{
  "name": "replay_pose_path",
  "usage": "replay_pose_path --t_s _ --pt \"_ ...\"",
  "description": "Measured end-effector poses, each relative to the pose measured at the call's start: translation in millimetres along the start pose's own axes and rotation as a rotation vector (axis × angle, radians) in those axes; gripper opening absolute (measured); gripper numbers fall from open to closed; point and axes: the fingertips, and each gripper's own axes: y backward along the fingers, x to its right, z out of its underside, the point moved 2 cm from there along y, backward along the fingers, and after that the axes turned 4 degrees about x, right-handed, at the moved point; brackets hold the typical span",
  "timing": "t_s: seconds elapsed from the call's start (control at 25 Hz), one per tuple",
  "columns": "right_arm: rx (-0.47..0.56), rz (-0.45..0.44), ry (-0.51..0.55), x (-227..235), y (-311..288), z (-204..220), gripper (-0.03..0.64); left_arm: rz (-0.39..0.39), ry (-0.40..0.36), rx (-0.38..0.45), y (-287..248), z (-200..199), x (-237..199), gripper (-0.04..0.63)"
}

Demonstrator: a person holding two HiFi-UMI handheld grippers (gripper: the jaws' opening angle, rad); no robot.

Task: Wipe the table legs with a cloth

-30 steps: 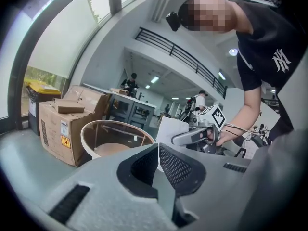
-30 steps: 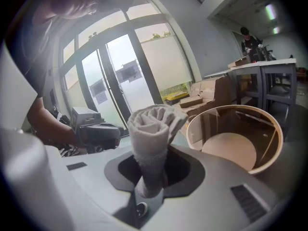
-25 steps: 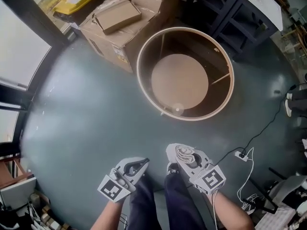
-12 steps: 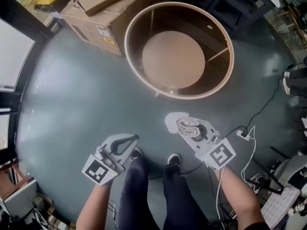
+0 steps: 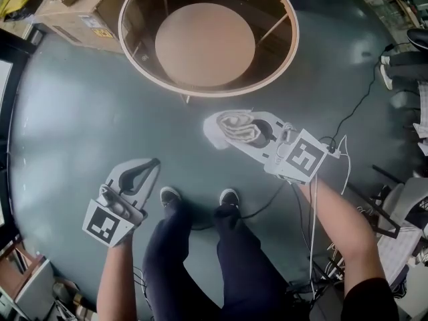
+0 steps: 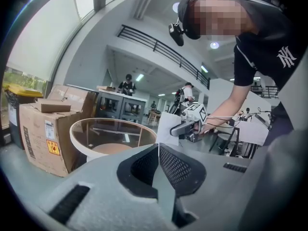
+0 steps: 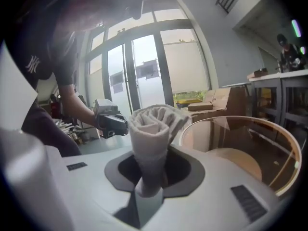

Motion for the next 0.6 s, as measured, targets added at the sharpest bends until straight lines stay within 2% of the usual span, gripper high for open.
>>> replay_pose_path --t_s 0.12,0.2,0.32,0.48,0.6 --pt "-0.060 -0.119 -0.011 -5.9 11.6 21.5 0.078 0.014 -0.031 -0.013 -0.2 9.2 -7.7 0.009" --pt "-0.128 -0.169 0.012 -6.3 15.3 39.6 0.078 0.022 -0.043 -0.018 3.1 14.5 -21.3 0.009" --pt "-0.188 -0.115 0.012 2.3 25.8 62.5 0.078 0.017 -0.067 -0.010 9.3 18.6 -30.0 0.009" --pt "-0.084 -0.008 -0.025 14.8 15.0 61.9 0.078 -0.008 -0.077 0.020 1.7 28.6 -37.5 0.009" --pt "-0.017 0.002 -0.009 22.4 -25.4 63.6 0.078 -0.008 -0.079 0.029 -7.6 43.6 -58.4 0.009"
